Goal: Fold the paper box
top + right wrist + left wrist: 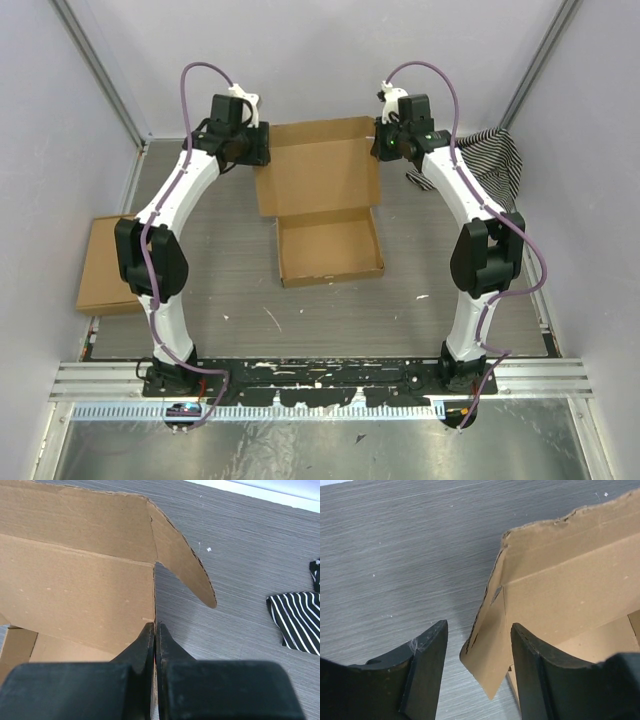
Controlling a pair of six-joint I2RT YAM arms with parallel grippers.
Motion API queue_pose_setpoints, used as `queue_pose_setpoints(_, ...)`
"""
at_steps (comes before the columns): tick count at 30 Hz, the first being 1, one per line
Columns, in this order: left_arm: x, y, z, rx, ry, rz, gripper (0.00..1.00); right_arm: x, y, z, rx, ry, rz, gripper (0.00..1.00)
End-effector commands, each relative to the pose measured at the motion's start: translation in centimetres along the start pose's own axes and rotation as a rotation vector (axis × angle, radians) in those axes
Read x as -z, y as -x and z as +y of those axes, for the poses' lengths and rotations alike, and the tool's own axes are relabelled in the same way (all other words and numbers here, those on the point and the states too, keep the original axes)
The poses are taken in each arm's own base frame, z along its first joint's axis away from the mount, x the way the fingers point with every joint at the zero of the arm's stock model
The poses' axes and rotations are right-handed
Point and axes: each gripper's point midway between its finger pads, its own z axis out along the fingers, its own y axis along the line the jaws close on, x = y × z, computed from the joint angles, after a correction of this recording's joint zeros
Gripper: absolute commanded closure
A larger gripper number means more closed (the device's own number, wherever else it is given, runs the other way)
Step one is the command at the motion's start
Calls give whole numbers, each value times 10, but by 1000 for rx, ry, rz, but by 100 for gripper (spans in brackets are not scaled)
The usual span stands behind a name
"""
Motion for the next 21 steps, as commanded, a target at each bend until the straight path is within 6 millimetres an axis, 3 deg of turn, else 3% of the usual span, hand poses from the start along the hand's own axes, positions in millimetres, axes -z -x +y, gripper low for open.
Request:
queue_pose_setpoints(1,0,11,0,-5,4,-18,43,30,42,11,48,21,-132,97)
queue_pose_setpoints(4,1,9,-11,-4,-58,-5,59,30,43,10,49,18,-131,97)
queue_pose_setpoints(7,6,9,-20,0,-103,-2,85,31,45,11,41,17,-126,95)
queue_pose_setpoints(9,11,11,-21,-6,-113,-8,100,30,46,10,27,12,-108,87)
queue_pose_setpoints(13,24,25,-23,-28,-117,-63,100,28,41,9,-6,3,-31,66)
queue_pose_setpoints(21,45,54,-31,-70,-156,-199,100,31,22,1,-16,-46,58,64)
